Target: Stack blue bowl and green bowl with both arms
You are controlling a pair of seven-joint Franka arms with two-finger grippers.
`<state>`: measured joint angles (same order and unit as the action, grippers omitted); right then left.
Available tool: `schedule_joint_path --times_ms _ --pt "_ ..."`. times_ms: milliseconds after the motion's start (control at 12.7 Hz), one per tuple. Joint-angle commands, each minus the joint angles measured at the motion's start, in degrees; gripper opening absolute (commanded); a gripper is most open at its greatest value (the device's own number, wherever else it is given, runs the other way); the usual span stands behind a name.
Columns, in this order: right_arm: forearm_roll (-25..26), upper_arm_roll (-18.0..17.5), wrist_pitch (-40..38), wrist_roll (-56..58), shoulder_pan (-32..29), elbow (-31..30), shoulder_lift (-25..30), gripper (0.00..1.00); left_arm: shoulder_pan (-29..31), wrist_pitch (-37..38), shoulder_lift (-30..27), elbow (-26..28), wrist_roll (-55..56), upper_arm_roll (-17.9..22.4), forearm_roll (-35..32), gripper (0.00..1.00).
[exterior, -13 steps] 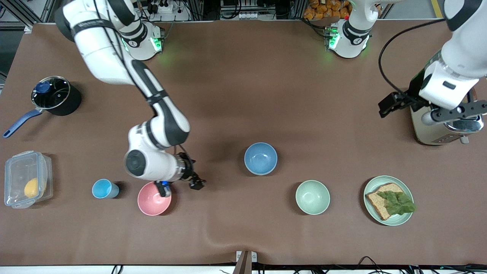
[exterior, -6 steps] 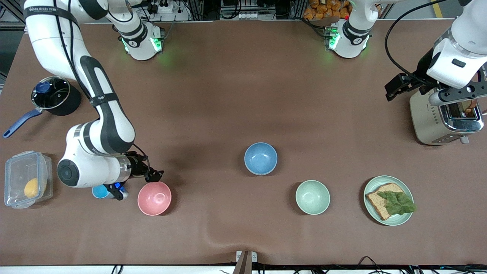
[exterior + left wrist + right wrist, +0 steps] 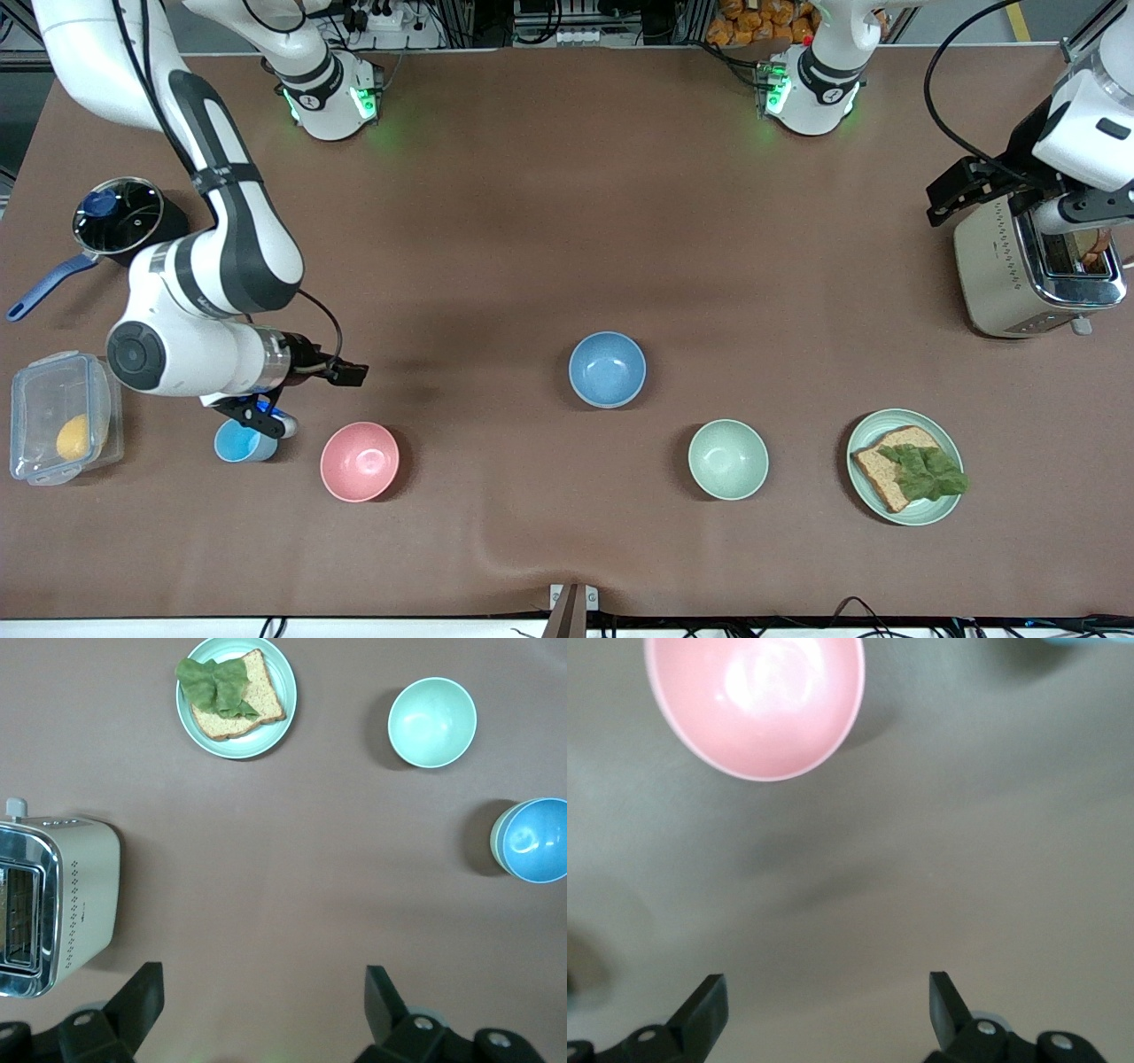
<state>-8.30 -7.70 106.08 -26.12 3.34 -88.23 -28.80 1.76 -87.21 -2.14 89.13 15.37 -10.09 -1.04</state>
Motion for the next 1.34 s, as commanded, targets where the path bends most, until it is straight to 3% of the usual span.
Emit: schedule_joint_path --times_ms 0,236,394,708,787,1023,1259 --pt "3.19 -0.74 0.71 5.81 -1.84 -4.67 7.17 1.00 -0.70 0.99 -0.32 -0.01 -3.50 2.35 -0.63 1.00" --pt "10.57 -0.83 -0.34 9.84 -2.02 -7.03 13.40 1.00 -0.62 0.99 -0.23 0.26 -5.78 2.44 -1.07 1.00" --pt "10.76 -0.83 -0.35 14.58 -3.51 -10.79 19.28 1.00 -0.35 0.99 -0.23 0.26 -8.15 2.35 -1.07 1.00" --pt "9.89 7.06 -4.64 28.80 -3.69 -14.07 27.21 1.00 -0.35 1.42 -0.32 0.26 -9.13 2.35 -1.07 1.00" --pt "9.45 8.65 -6.65 29.97 -3.60 -13.20 27.83 1.00 -0.18 1.69 -0.49 0.26 -9.13 2.35 -1.07 1.00" --pt "9.27 8.75 -14.30 26.22 -3.52 -5.92 27.75 1.00 -0.18 2.22 -0.85 0.43 -8.78 2.35 -0.99 1.00" --pt "9.18 8.75 -16.34 26.64 -3.78 -3.70 27.84 1.00 -0.18 3.01 -1.11 0.43 -8.52 2.35 -0.81 1.00"
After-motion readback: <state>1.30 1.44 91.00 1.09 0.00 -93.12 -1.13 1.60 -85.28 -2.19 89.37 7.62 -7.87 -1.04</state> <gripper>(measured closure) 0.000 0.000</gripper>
